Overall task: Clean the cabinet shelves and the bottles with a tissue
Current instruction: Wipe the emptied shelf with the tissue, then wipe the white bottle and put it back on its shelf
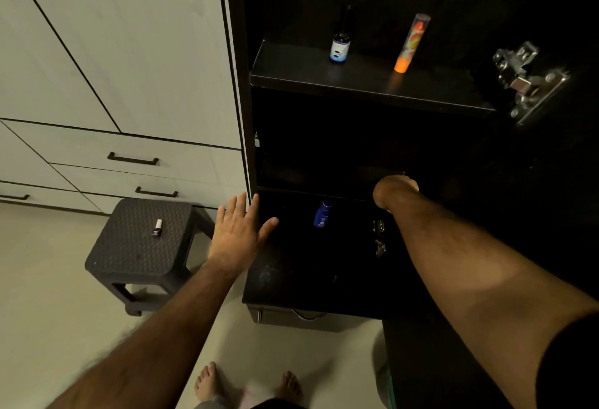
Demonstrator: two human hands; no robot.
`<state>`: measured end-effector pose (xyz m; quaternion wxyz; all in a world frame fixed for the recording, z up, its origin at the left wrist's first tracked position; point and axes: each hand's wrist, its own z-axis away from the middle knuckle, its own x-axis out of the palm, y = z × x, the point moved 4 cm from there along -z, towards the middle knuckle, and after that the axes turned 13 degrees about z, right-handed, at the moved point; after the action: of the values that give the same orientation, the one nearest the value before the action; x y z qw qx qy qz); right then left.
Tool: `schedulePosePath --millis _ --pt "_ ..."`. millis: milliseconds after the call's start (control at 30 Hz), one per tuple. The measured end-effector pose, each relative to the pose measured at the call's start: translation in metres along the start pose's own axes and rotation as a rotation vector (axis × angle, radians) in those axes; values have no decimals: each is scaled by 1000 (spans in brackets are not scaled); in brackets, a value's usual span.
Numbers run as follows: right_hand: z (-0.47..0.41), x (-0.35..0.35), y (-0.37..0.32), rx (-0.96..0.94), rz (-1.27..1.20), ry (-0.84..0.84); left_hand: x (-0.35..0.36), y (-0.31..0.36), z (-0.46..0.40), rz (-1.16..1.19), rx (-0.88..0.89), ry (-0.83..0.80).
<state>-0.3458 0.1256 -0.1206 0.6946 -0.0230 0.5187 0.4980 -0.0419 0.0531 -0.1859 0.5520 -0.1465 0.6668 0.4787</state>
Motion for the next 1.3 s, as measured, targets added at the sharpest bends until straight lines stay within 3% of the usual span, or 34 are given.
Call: schedulePosePath --millis 133,267,467,600,767,1033,1300 --pt "31 7 0 58 -112 -87 0 5 2 10 -20 -28" --pt "51 38 -21 -14 -322 -164 6 5 5 17 -3 -35" --pt "72 93 -81 -147 -718 150 13 2 15 -25 -23 -44" --pt "63 98 -104 -200 -995 152 5 -12 30 -37 -73 -39" --pt "70 94 -138 -253 -1282 20 -6 -45 46 -47 -130 -18" --pt "84 84 -223 -296 -1427 -83 -22 -105 58 -53 -220 -52" --pt "93 36 -320 -266 -1378 -34 -53 -207 48 16 -249 -70"
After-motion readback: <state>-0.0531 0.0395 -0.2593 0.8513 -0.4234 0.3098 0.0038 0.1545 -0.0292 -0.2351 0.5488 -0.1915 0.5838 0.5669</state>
